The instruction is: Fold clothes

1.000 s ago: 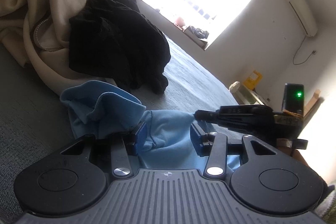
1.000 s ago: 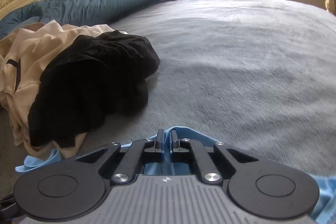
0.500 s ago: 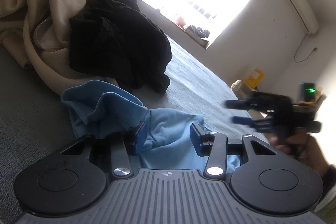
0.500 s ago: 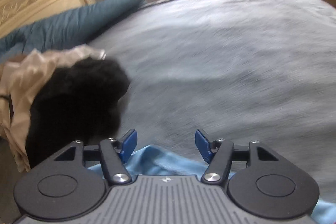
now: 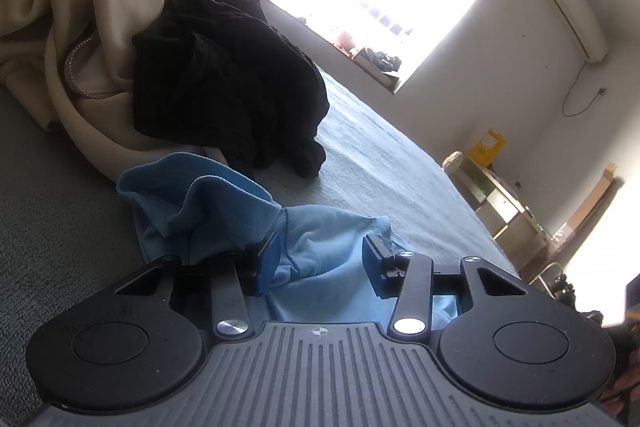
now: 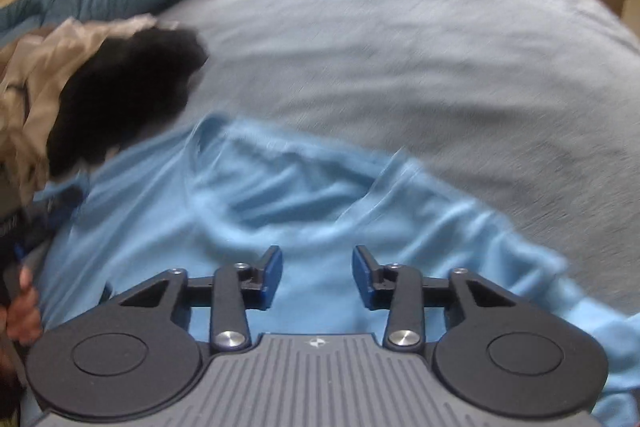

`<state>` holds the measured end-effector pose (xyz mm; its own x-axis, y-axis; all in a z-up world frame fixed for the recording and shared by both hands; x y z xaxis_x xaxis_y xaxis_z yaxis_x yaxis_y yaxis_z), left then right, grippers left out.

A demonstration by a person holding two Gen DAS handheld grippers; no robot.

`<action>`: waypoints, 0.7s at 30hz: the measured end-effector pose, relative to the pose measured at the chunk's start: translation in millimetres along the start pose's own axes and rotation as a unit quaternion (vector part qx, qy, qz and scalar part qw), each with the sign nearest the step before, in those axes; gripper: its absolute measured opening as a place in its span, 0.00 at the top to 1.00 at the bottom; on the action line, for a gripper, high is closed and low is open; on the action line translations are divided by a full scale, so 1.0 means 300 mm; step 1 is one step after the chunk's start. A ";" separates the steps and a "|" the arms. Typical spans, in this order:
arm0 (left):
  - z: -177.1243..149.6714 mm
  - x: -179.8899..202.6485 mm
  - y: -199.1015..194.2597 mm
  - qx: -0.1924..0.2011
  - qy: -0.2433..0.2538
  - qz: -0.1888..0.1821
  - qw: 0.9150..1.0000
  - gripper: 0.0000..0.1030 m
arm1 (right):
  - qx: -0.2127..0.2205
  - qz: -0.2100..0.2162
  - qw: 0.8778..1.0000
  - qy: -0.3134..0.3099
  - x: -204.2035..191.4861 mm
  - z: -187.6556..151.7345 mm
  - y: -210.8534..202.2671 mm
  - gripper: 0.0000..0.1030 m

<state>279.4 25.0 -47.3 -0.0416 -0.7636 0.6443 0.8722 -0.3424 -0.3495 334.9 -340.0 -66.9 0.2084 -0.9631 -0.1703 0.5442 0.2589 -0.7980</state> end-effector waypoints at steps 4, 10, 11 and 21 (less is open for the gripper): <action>0.000 -0.005 -0.002 -0.001 -0.003 -0.002 1.000 0.56 | -0.006 -0.017 1.000 -0.026 -0.041 -0.010 0.082 0.63; 0.007 0.006 -0.012 -0.004 -0.011 -0.016 1.000 0.55 | 0.097 -0.114 0.982 0.113 0.145 0.054 -0.129 0.62; 0.011 0.018 -0.021 -0.004 -0.010 -0.023 1.000 0.55 | 0.112 -0.107 0.980 0.127 0.148 0.033 -0.211 0.62; 0.150 0.148 -0.340 0.032 0.009 -0.034 0.999 0.49 | 0.188 -0.128 0.973 0.048 -0.147 -0.271 -0.976 0.51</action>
Point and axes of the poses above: each gripper's, at about its wrist camera, not at the fingertips, and y roughly the way its jaws point, x to its right, z to its top, the point moved 5 cm from there along y, roughly the way its jaws point, and after that the axes turned 4 degrees about -y, right-handed, at the moved point
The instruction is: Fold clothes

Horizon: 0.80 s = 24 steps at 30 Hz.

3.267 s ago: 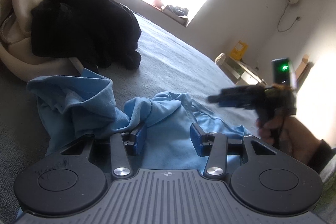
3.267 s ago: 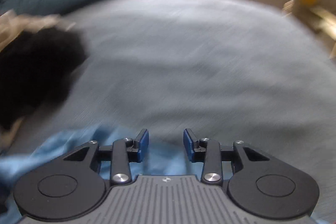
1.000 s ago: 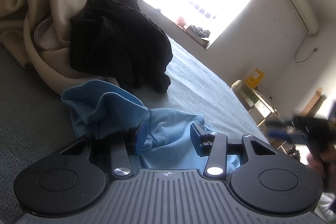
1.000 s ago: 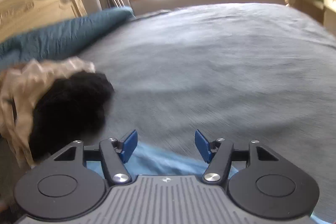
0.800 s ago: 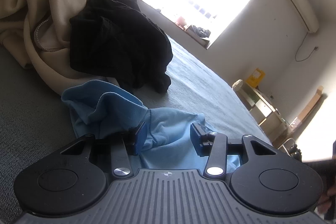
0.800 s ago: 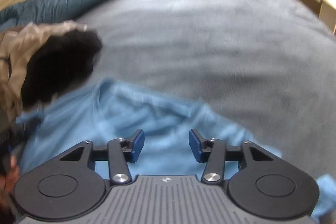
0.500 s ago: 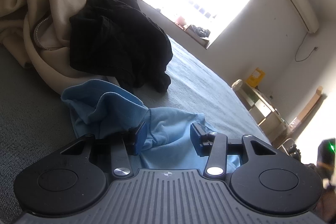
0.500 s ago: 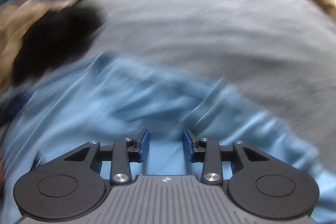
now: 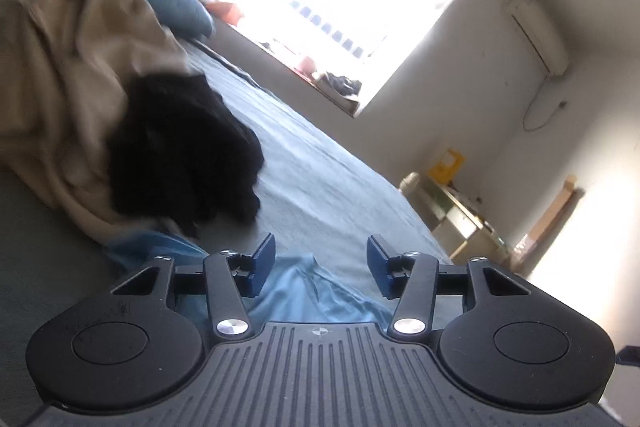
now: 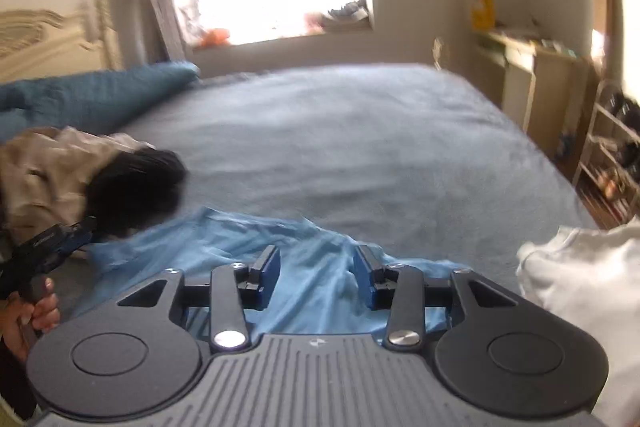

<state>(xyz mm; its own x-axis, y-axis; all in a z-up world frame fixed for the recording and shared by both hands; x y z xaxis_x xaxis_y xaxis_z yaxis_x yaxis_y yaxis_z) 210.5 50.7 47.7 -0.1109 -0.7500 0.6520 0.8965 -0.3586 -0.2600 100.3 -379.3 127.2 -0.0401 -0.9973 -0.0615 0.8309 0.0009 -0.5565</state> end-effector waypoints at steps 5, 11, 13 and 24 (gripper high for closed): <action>0.061 -0.185 -0.207 0.014 0.005 0.090 0.996 0.47 | 0.012 0.080 0.997 -0.015 -0.197 0.015 -0.006 0.47; 0.021 -0.395 -0.214 -0.023 -0.025 0.117 0.993 0.47 | -0.041 0.178 0.982 -0.048 -0.608 0.006 0.256 0.47; 0.001 -0.404 -0.184 -0.033 -0.018 0.105 0.994 0.47 | -0.052 0.187 0.977 -0.085 -0.762 0.008 0.367 0.47; -0.074 -0.428 -0.024 -0.085 0.016 0.067 0.994 0.47 | -0.100 0.120 0.941 -0.302 -1.263 -0.028 0.885 0.46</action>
Point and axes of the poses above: each gripper's, at about its wrist camera, not at the fingertips, and y roughly the way its jaws point, x to its right, z to its top, the point moved 5 cm from there along y, roughly the way its jaws point, and after that the axes turned 4 degrees about -y, right-handed, at the moved point
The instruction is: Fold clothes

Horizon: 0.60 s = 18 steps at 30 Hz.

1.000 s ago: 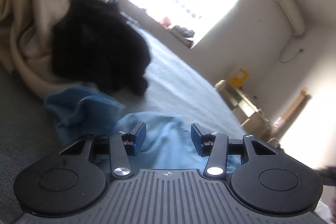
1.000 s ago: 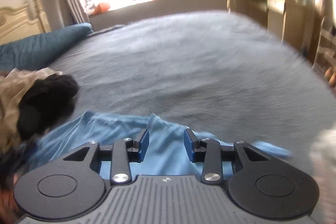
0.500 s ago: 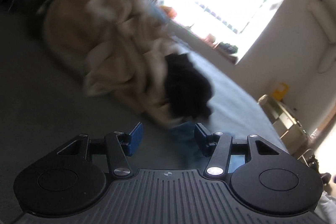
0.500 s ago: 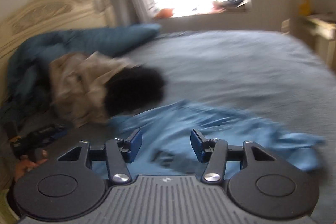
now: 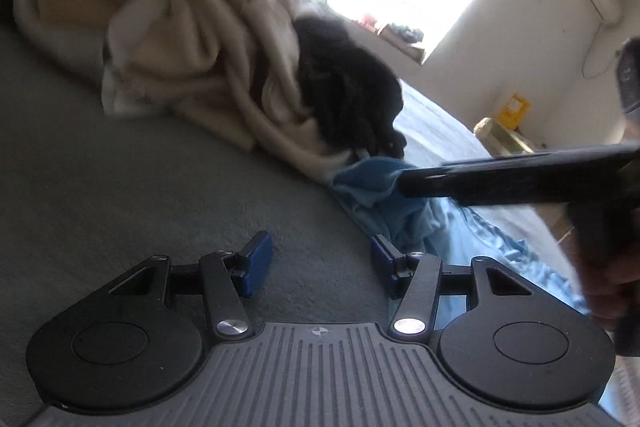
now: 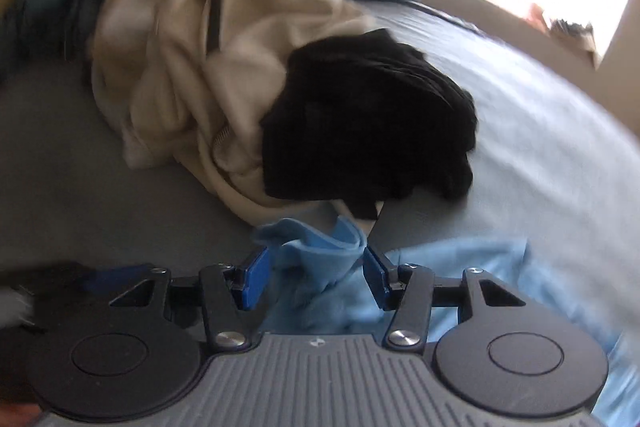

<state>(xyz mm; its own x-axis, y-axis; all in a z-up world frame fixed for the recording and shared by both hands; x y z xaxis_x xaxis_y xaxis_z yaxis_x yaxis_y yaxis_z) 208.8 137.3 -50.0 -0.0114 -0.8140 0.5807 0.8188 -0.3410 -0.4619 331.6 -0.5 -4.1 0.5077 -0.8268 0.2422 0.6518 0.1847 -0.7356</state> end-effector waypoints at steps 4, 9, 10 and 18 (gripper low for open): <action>-0.005 -0.003 0.005 0.000 -0.006 -0.024 1.000 0.47 | -0.032 -0.042 0.995 -0.083 -0.018 -0.002 0.116 0.49; -0.019 0.008 0.005 -0.001 0.001 -0.053 0.999 0.48 | 0.020 -0.037 0.997 -0.063 0.020 0.029 0.089 0.93; -0.020 0.013 0.004 -0.001 0.002 -0.060 0.998 0.47 | 0.038 -0.034 0.997 -0.049 0.033 0.037 0.063 0.93; -0.048 0.114 -0.035 -0.013 0.055 -0.131 0.990 0.48 | 0.152 -0.013 0.988 -0.023 0.082 -0.109 -0.312 0.93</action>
Point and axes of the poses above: each gripper's, at about its wrist camera, not at the fingertips, and y roughly the way its jaws point, x to its right, z to its top, the point moved 5 cm from there along y, roughly the way its jaws point, and after that the axes turned 4 degrees about -y, right-handed, at the moved point
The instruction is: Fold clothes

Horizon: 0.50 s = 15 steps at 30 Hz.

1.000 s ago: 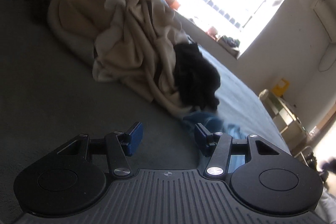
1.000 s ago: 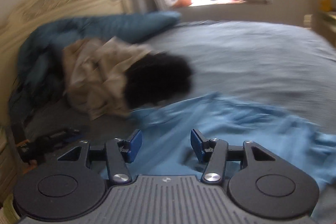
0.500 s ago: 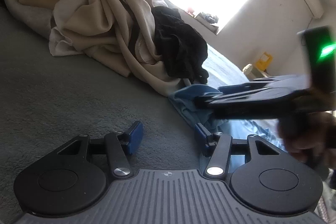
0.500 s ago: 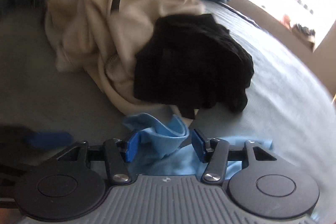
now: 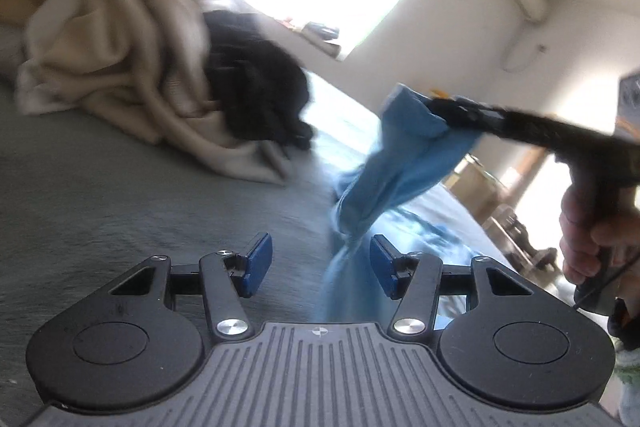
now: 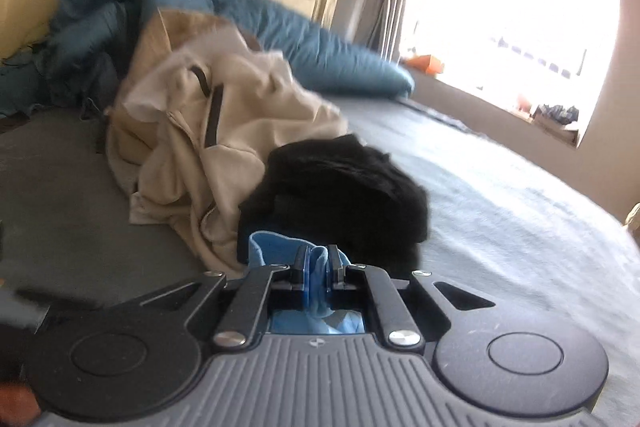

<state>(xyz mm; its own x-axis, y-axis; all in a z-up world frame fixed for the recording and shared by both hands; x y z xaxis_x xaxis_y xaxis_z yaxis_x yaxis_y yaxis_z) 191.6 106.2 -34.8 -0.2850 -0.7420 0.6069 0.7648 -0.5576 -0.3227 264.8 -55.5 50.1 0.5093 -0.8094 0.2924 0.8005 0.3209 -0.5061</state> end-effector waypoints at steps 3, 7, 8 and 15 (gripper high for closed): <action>-0.015 0.060 -0.007 -0.014 0.037 -0.023 0.999 0.47 | -0.005 0.011 0.997 -0.072 -0.021 -0.114 -0.119 0.91; -0.037 0.125 -0.008 -0.030 0.075 -0.037 0.996 0.47 | -0.052 0.024 0.983 -0.172 -0.066 -0.285 -0.215 0.78; -0.041 0.140 -0.007 -0.033 0.085 -0.038 0.995 0.47 | -0.072 0.025 0.979 -0.191 -0.081 -0.326 -0.216 0.67; -0.092 0.261 0.015 -0.043 0.191 -0.048 0.980 0.47 | -0.082 0.044 0.996 -0.012 0.043 -0.401 -0.245 0.48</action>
<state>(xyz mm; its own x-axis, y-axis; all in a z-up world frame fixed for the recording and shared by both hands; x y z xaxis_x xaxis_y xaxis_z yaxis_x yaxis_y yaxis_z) 156.9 35.4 -8.9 -0.5606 -0.7608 0.3271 0.6771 -0.6485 -0.3478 174.5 -148.8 -6.5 0.5837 -0.7693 0.2598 0.6917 0.3034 -0.6554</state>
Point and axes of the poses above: each gripper's, at about its wrist camera, not at the fingertips, and y roughly the way its jaws point, x to its right, z to its top, the point moved 5 cm from there along y, roughly the way its jaws point, and after that the axes turned 4 degrees about -y, right-handed, at the moved point
